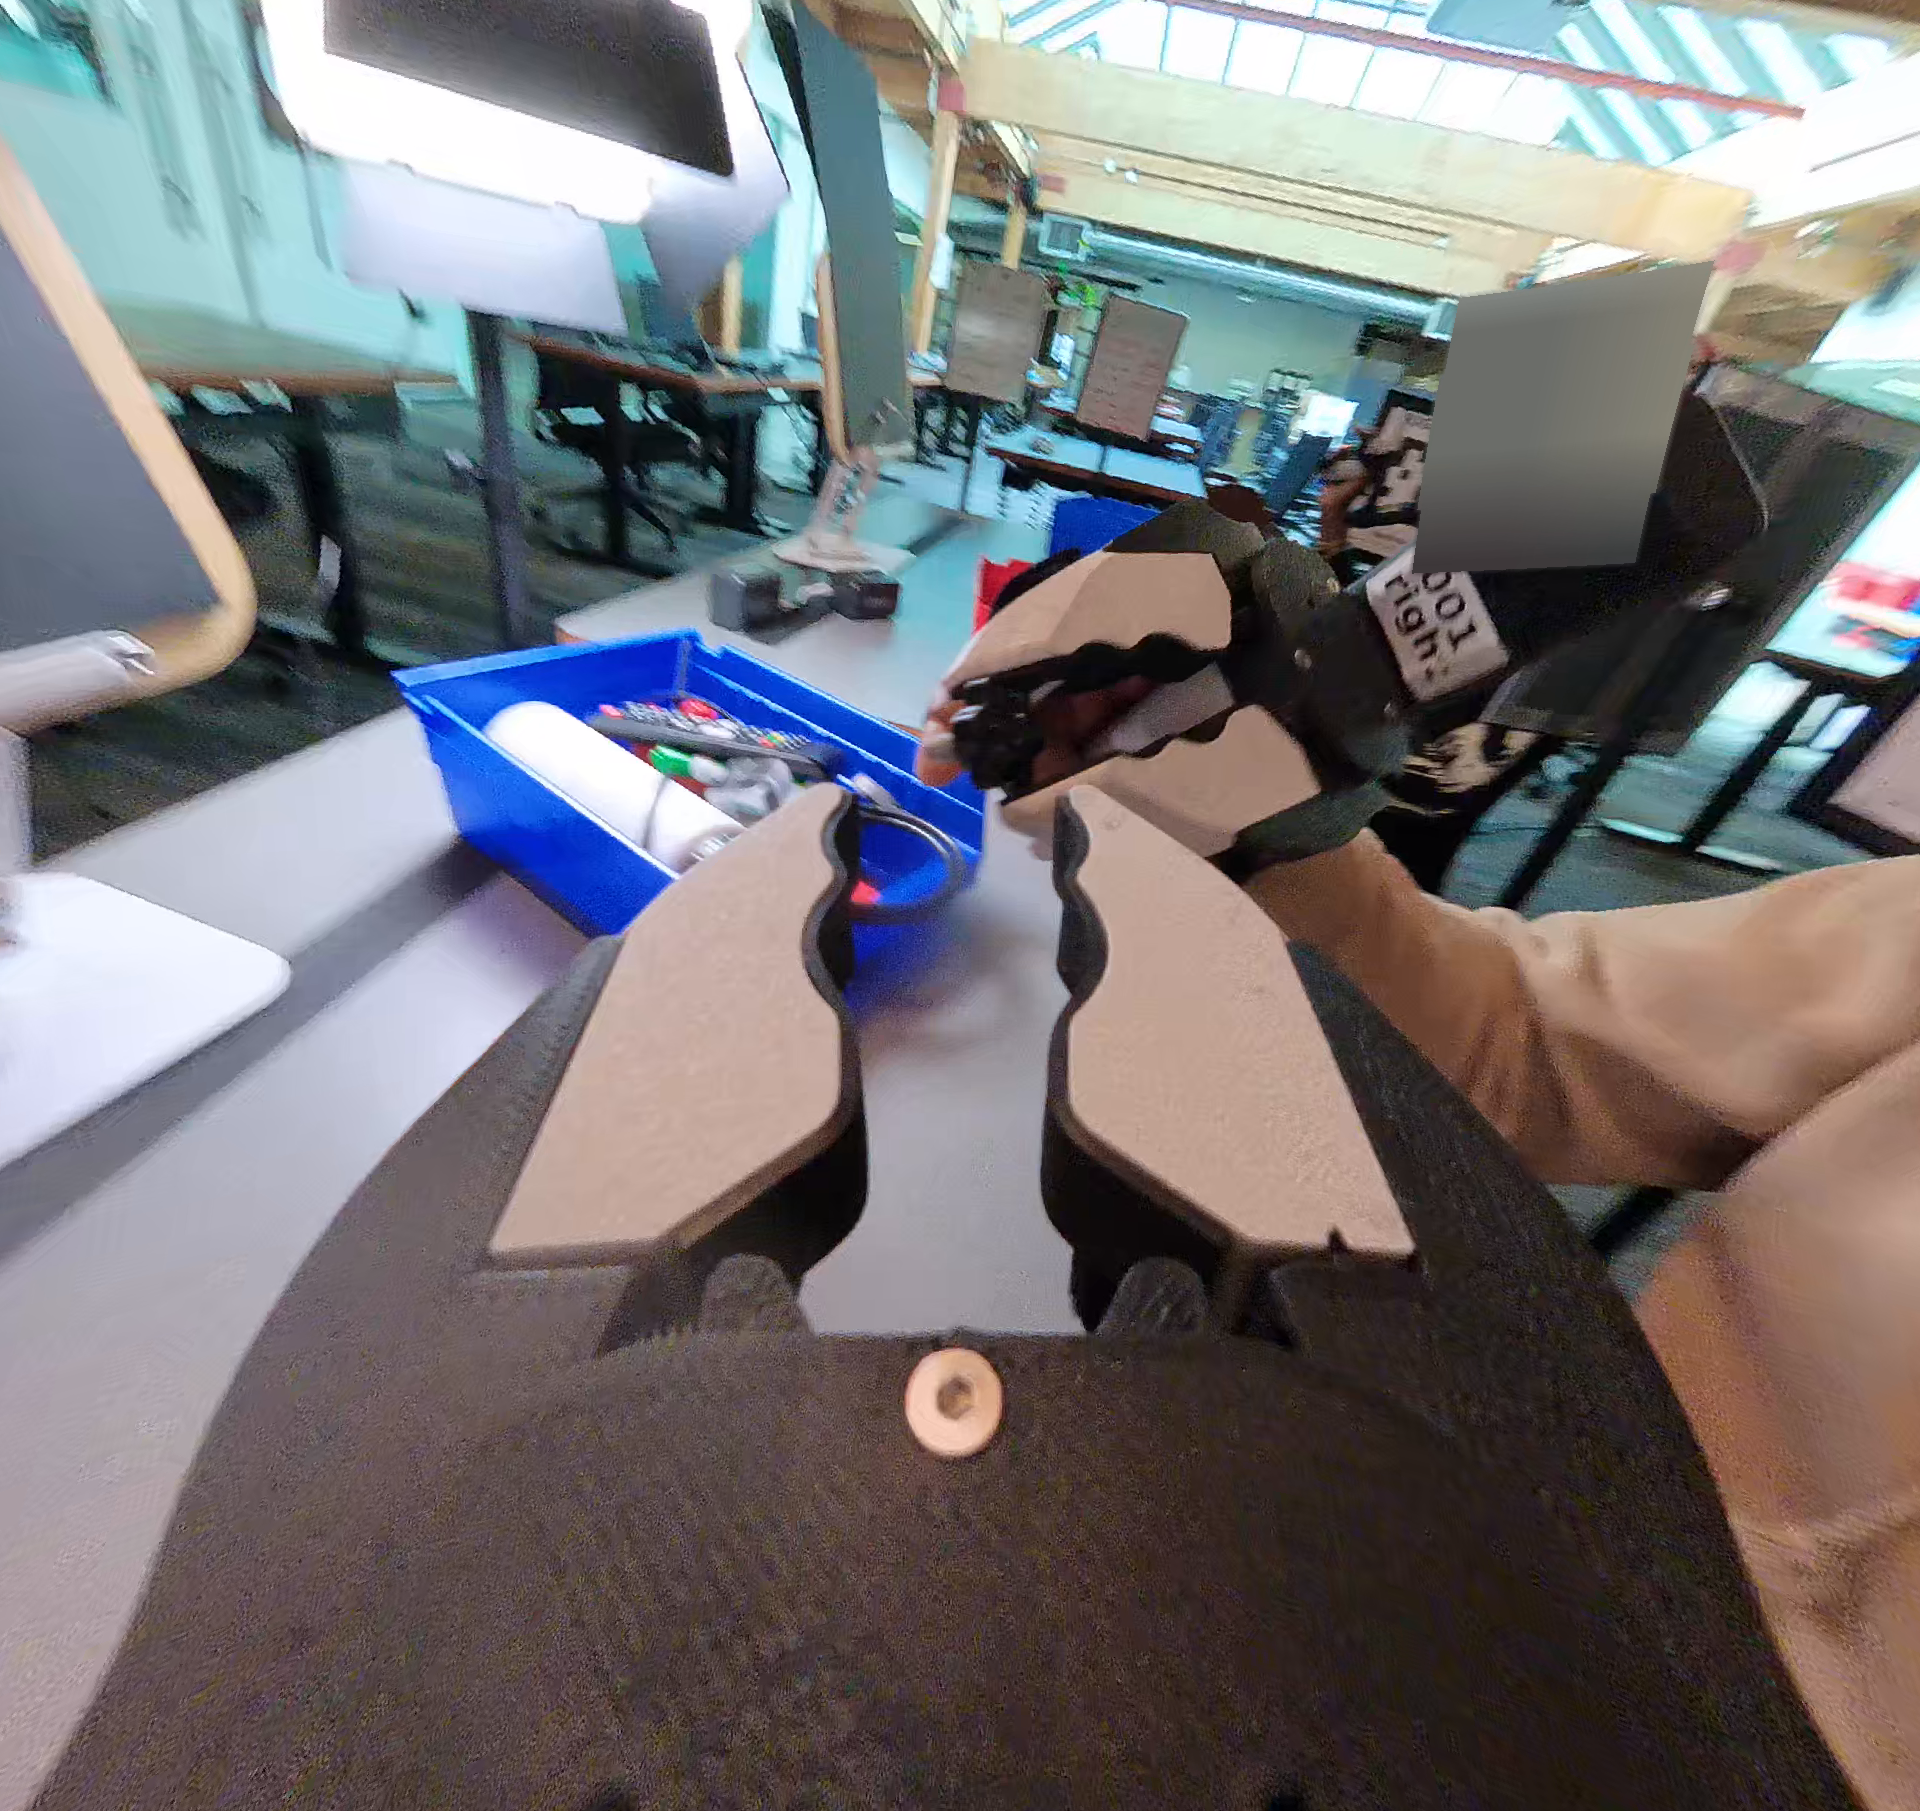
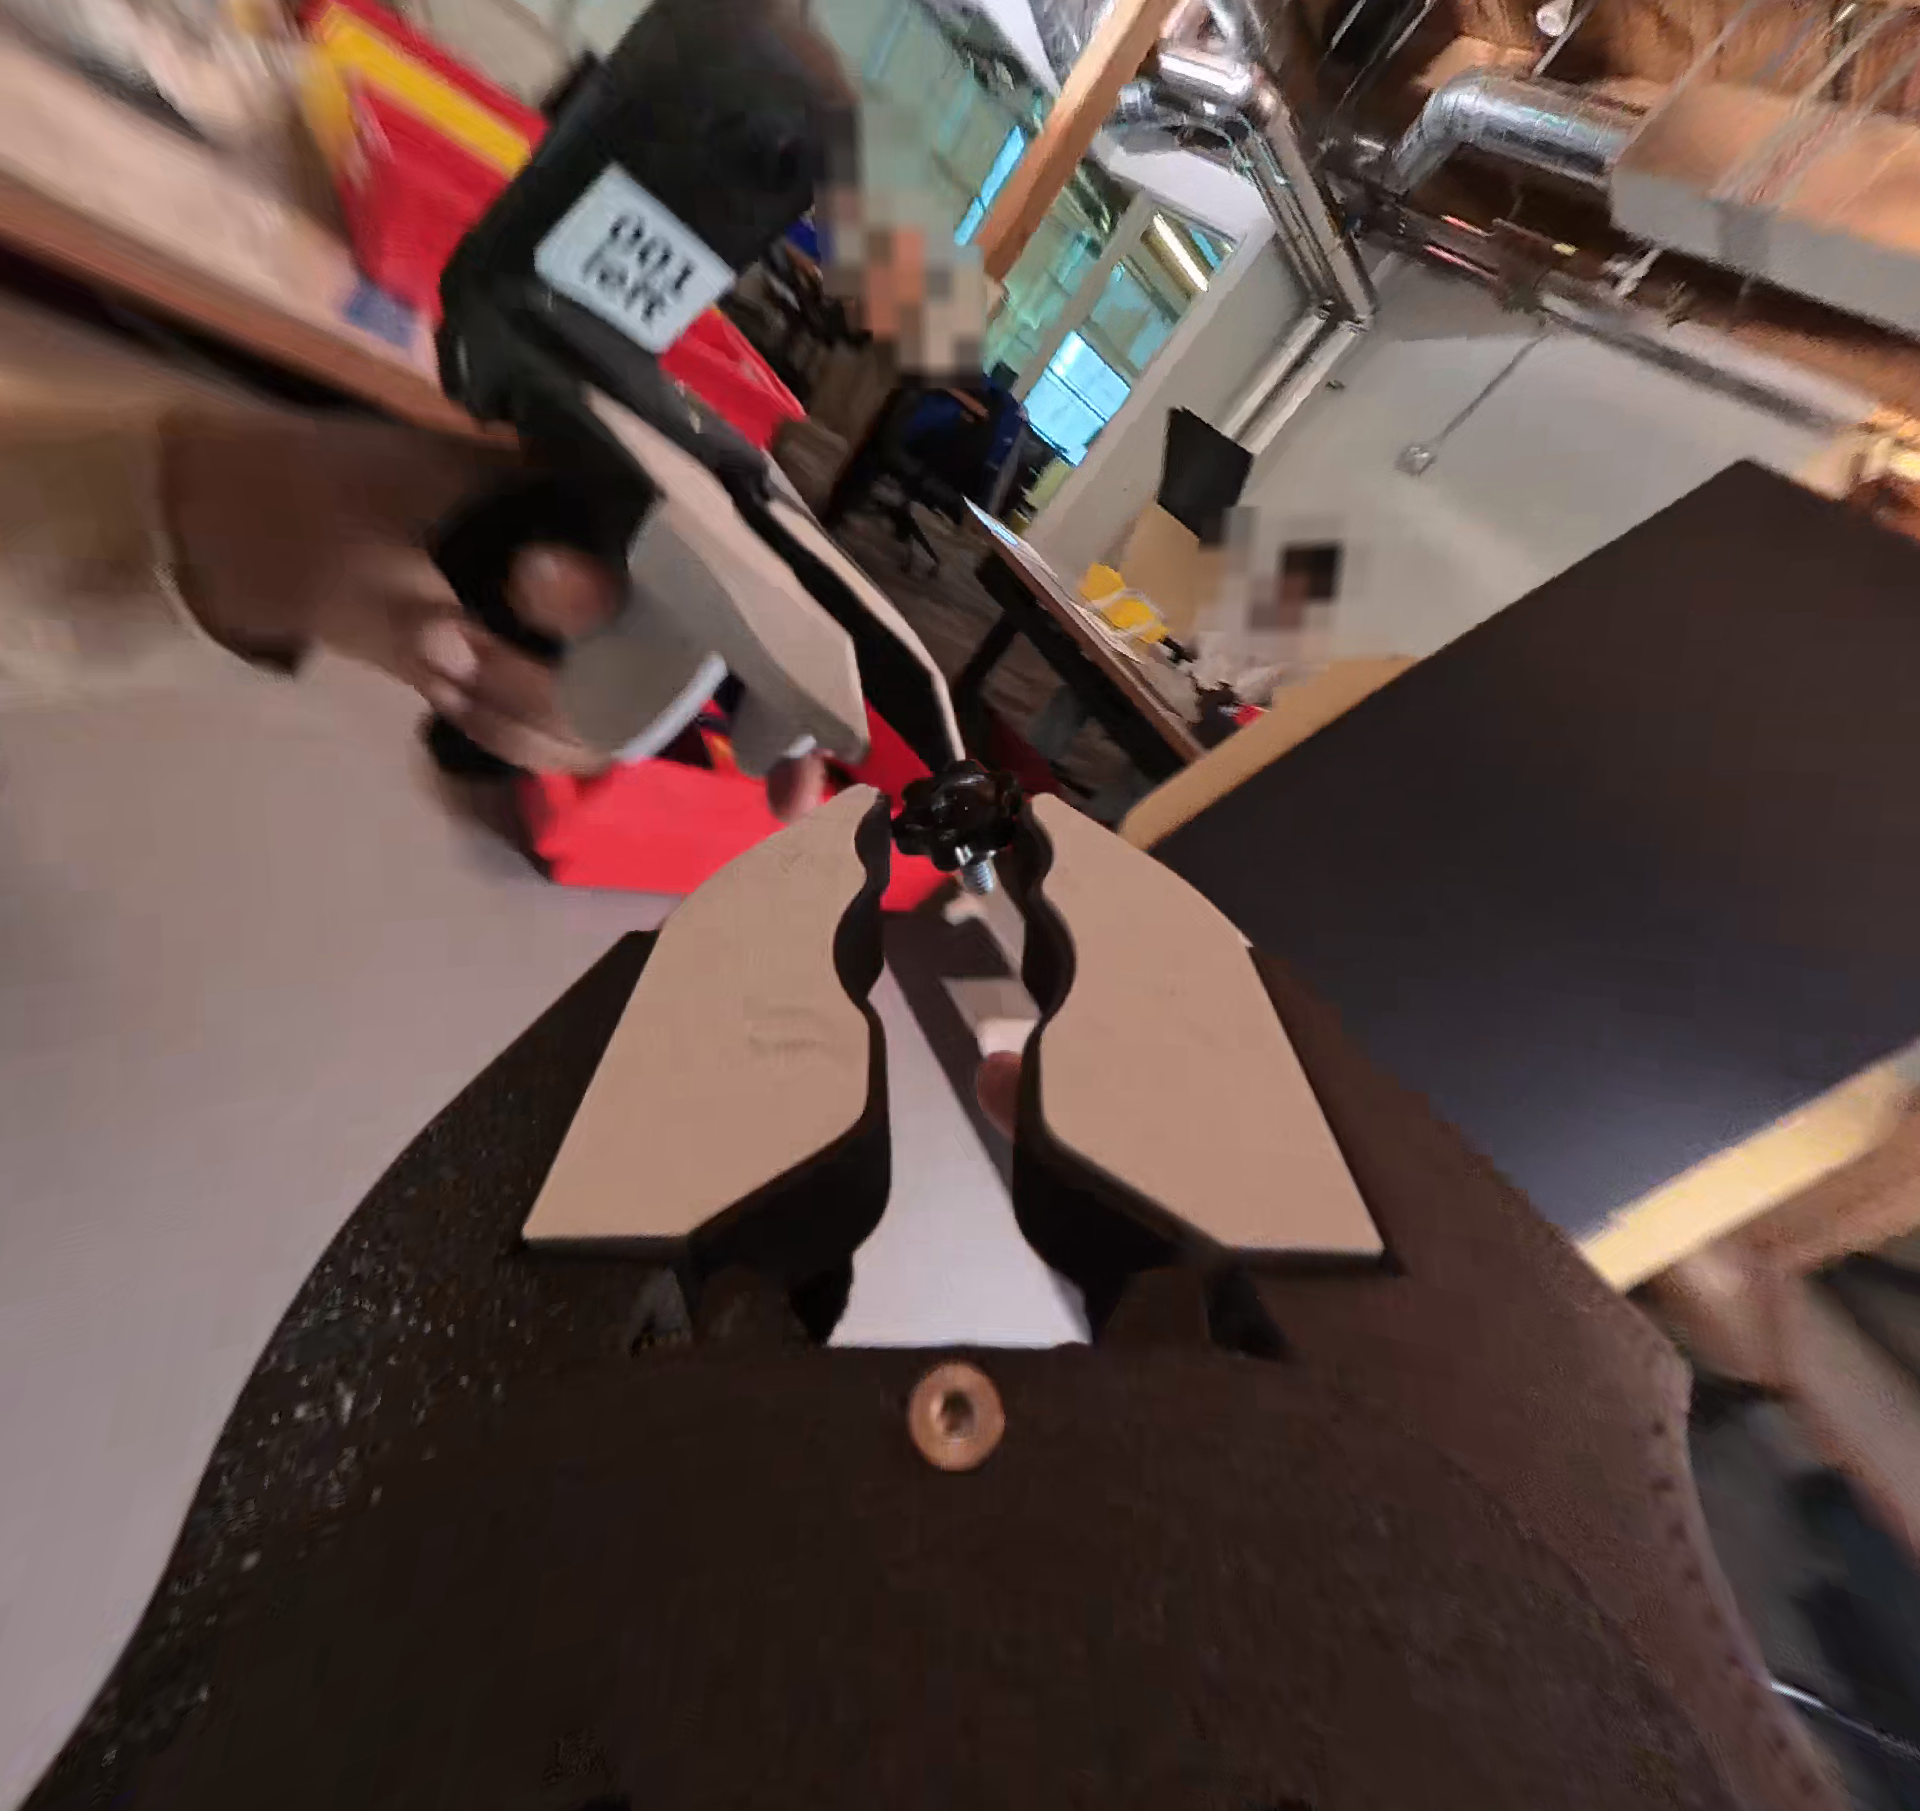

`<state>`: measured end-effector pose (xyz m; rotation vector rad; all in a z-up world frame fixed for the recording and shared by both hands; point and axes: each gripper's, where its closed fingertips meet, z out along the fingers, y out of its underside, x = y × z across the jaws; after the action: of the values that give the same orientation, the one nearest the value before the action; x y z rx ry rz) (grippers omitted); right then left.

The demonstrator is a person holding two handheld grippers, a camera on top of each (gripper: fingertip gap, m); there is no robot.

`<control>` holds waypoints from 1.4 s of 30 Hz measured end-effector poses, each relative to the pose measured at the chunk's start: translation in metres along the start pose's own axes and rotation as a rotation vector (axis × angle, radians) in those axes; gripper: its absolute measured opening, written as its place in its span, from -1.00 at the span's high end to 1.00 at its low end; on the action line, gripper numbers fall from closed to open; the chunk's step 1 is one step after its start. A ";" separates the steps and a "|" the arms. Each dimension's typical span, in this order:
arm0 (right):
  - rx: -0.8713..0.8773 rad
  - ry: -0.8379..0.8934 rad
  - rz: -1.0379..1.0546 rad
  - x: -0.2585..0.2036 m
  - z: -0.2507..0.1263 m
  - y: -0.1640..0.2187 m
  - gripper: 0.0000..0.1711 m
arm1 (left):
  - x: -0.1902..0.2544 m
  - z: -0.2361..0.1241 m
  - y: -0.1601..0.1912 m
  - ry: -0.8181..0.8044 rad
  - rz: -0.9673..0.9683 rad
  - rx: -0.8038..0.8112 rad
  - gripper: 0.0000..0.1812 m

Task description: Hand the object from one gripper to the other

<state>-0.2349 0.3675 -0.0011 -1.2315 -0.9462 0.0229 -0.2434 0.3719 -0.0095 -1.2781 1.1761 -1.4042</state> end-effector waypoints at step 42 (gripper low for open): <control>0.268 -0.590 1.137 -0.028 0.006 -0.028 0.70 | 0.021 0.000 -0.008 -0.240 0.848 0.177 0.81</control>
<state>-0.2693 0.3475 0.0042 -1.3827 -0.5752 1.4219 -0.2458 0.3526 0.0020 -0.6559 1.1864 -0.6835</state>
